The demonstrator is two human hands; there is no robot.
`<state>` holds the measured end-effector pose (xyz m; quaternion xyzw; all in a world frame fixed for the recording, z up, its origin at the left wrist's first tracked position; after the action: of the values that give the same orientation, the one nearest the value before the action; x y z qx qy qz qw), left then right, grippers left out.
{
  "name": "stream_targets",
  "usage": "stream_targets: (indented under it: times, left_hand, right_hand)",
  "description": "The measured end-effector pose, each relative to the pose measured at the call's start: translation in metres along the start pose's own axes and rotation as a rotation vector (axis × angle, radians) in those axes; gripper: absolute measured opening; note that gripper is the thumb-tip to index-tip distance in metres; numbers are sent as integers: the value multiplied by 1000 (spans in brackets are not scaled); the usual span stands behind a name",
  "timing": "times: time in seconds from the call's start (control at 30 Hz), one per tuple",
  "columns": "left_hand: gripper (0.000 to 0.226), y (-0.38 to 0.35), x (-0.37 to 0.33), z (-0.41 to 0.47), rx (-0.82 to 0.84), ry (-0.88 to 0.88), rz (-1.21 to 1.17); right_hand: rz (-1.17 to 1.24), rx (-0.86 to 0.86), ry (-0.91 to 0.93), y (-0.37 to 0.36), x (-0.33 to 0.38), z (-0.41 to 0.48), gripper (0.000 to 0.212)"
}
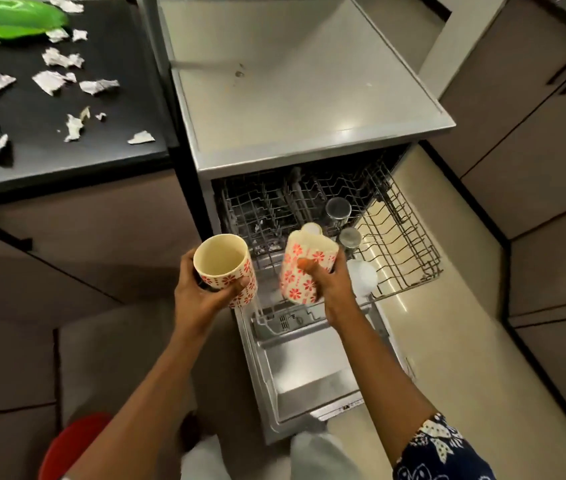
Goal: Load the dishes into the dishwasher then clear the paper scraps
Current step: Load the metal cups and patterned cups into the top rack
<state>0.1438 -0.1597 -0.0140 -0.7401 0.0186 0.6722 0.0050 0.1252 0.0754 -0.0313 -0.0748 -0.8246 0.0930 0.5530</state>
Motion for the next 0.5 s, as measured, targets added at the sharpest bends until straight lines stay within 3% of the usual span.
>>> stream_targets:
  times: [0.13,0.27,0.4,0.5]
  left_hand:
    - [88,-32,22,-8,-138,52,-78]
    - [90,-54,40,-15,-254,90,-124]
    - [85,-62,48,-15,-345,108,-104]
    - [89,-62,53,-15,-399,111,-114]
  right_hand:
    - [291,105,-145,71,2,29,111]
    - [367,219,-342,107,2,58,113]
    - [96,349,-484,97,9,85,97]
    - [-369,418,-514,79,14,121,76]
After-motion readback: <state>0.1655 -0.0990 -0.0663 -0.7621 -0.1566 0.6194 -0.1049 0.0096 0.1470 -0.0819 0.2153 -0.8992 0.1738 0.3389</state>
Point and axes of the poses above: each hand's wrist, its own z-axis towards the middle knuckle, its own y-axis out of the back of the hand, x = y × z, the point moved 6 cm from there along z, towards the middle knuckle, and after that the axes turned 12 degrees about x, right-handed, at the moved point
